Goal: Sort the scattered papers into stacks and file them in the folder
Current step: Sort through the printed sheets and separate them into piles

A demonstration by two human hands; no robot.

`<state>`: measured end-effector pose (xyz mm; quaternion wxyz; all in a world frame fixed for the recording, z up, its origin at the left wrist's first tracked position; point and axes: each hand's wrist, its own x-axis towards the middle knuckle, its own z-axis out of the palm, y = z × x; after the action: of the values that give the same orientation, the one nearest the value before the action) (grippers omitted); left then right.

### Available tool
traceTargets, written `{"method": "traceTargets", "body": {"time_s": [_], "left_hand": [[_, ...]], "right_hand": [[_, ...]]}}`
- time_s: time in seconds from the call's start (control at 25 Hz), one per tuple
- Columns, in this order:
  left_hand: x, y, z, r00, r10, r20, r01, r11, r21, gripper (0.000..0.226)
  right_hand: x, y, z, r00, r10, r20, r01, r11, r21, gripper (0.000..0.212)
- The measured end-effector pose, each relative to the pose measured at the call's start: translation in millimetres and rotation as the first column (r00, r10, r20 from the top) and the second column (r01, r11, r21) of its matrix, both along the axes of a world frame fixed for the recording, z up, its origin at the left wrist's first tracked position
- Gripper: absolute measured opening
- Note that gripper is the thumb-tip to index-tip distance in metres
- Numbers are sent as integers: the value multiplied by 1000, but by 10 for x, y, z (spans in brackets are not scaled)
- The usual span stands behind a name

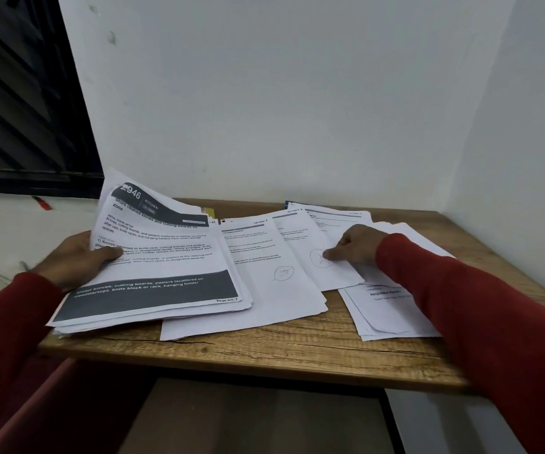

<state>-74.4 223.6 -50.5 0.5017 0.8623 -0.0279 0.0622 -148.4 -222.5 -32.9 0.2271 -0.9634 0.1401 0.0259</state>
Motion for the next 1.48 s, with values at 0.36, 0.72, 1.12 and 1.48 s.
{"method": "traceTargets", "body": {"time_s": [0.36, 0.72, 1.12, 1.48], "left_hand": [[-69, 1, 25, 1000, 13, 8, -14, 999, 29, 26], [-140, 157, 141, 980, 193, -53, -195, 858, -474, 23], [-102, -245, 57, 1000, 12, -5, -12, 998, -67, 34], [-64, -274, 25, 999, -25, 30, 25, 1000, 13, 32]], "right_hand": [[-142, -214, 444, 763, -269, 587, 145, 957, 251, 14], [-224, -148, 481, 699, -439, 564, -6, 785, 620, 21], [-170, 449, 14, 949, -51, 310, -101, 884, 456, 22], [-108, -570, -6, 982, -189, -5, 178, 934, -310, 92]]}}
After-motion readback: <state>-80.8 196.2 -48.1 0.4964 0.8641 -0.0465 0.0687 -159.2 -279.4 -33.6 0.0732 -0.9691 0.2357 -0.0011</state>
